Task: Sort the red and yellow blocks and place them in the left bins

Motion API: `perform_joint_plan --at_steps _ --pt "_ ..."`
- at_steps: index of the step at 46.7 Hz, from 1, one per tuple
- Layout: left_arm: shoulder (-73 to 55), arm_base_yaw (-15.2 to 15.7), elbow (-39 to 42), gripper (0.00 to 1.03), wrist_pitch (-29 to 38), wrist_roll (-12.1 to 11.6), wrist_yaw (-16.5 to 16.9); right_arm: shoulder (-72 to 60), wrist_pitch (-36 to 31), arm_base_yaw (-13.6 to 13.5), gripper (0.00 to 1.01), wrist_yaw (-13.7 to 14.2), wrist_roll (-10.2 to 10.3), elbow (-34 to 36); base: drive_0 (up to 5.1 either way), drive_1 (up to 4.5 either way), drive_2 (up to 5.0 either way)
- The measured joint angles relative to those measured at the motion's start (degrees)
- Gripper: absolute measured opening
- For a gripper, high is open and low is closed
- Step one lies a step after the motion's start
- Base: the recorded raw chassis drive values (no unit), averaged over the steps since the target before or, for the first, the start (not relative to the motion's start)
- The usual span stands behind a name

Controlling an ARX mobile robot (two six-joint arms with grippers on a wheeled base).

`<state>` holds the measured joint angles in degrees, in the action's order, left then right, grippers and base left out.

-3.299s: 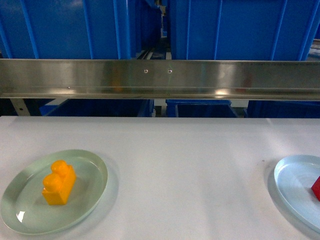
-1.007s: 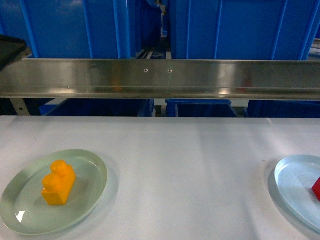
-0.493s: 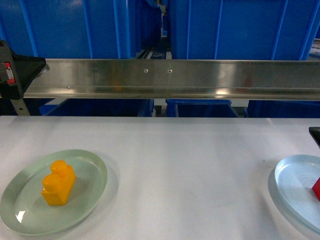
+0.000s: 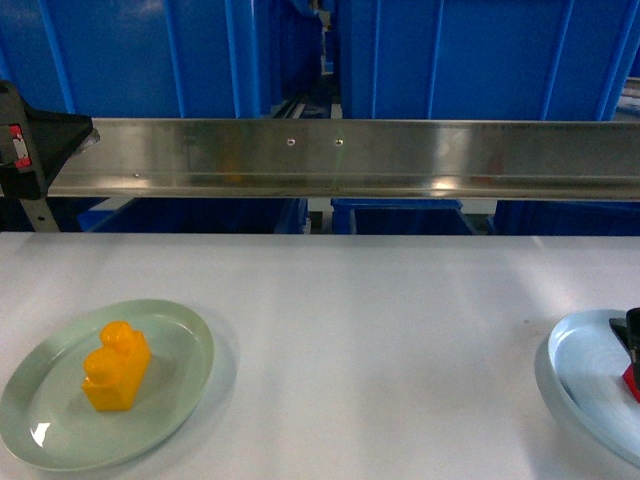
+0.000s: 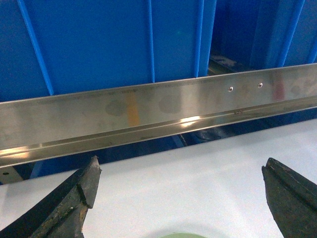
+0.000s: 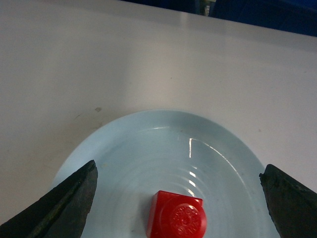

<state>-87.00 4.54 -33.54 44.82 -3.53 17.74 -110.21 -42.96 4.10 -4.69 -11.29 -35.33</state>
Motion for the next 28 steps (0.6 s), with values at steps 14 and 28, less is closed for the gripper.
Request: perform_joint_plan --at_steps 14,28 --pt "0.00 0.00 0.00 0.98 -0.02 0.00 -0.04 -6.69 -1.01 0.11 0.98 -0.31 0.04 -0.81 0.0 0.00 0.0" --pt "0.00 0.00 0.00 0.98 -0.07 0.00 -0.13 -13.53 -2.75 2.43 0.98 -2.62 0.72 -4.48 0.0 0.00 0.0"
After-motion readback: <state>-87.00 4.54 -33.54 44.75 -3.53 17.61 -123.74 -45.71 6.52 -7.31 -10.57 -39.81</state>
